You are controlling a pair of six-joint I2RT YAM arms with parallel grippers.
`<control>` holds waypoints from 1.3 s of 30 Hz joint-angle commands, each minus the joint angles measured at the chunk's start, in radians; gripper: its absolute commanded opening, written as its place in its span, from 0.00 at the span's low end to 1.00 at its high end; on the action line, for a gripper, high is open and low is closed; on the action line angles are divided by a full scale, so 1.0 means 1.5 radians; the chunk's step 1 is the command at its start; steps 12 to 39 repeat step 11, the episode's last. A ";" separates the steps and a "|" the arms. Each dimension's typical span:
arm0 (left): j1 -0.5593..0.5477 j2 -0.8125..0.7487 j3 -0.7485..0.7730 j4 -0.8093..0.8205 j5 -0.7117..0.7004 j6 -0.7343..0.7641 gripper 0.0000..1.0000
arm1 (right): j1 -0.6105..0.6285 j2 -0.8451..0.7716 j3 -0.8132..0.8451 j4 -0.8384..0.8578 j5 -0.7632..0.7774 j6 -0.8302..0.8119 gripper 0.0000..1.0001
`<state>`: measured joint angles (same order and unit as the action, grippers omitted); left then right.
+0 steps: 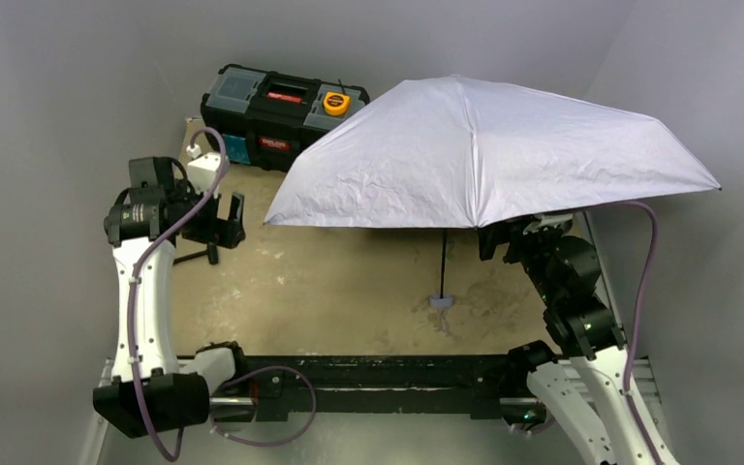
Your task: Open the umbrella
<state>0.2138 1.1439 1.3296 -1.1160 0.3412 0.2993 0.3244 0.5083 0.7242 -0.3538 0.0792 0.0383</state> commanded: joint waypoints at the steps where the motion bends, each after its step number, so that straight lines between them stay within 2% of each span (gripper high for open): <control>1: 0.005 -0.092 -0.067 0.035 -0.069 0.022 1.00 | -0.052 0.027 -0.007 0.031 -0.002 0.058 0.99; 6: 0.005 -0.175 -0.146 0.067 -0.094 0.017 1.00 | -0.066 0.040 -0.014 0.039 -0.029 0.045 0.99; 10: 0.004 -0.201 -0.164 0.080 -0.095 0.004 1.00 | -0.066 0.035 -0.007 0.021 -0.043 0.044 0.99; 39: 0.004 -0.202 -0.162 0.082 -0.094 0.003 1.00 | -0.066 0.035 -0.005 0.020 -0.044 0.041 0.99</control>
